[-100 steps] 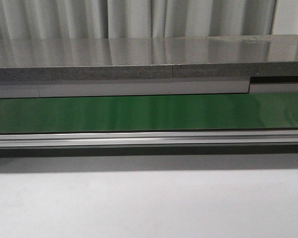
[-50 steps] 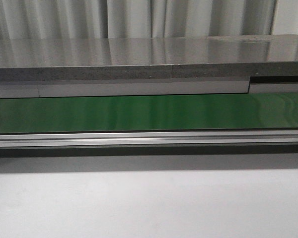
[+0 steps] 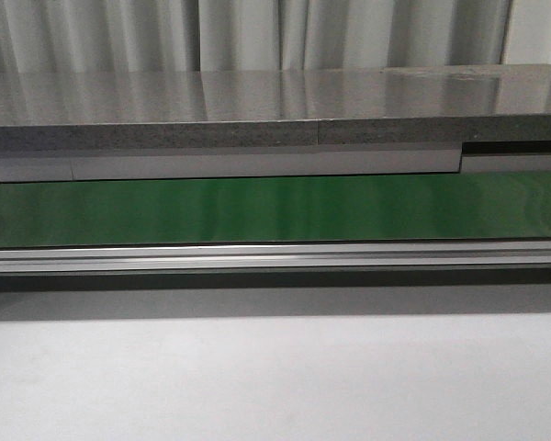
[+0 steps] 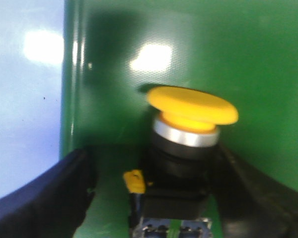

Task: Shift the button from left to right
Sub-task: 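Lift the button with the left gripper and place it on the belt, then open the left gripper and raise it away from the button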

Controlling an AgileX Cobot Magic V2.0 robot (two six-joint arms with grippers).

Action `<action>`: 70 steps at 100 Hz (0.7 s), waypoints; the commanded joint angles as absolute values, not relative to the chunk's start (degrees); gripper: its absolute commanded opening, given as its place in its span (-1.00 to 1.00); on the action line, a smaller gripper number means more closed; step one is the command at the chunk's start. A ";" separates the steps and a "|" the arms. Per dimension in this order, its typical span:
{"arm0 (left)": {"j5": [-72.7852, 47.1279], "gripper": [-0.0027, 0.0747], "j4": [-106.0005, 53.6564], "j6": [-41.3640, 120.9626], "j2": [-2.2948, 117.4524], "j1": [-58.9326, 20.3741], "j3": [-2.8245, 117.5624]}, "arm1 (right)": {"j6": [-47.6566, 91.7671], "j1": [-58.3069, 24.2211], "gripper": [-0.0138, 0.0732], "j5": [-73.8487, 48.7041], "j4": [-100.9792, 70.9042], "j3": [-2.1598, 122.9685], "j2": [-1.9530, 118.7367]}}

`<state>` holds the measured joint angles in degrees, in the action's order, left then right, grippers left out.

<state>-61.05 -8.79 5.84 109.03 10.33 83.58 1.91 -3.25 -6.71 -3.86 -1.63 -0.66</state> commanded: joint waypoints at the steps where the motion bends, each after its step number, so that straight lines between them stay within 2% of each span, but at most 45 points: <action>1: -61.46 0.53 -9.48 5.79 106.00 9.96 85.09 | 2.09 -3.15 -0.84 -2.09 -3.72 -0.76 -1.49; 23: -62.28 0.54 -10.06 6.41 103.18 9.72 85.09 | 2.09 -3.15 -0.84 -2.09 -3.72 -0.76 -1.49; 70: -58.54 0.54 -12.03 9.01 86.20 4.78 83.66 | 2.09 -3.15 -0.84 -2.09 -3.72 -0.76 -1.49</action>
<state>-61.82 -10.69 8.62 91.72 5.97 83.20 1.91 -3.25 -6.71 -3.86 -1.63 -0.66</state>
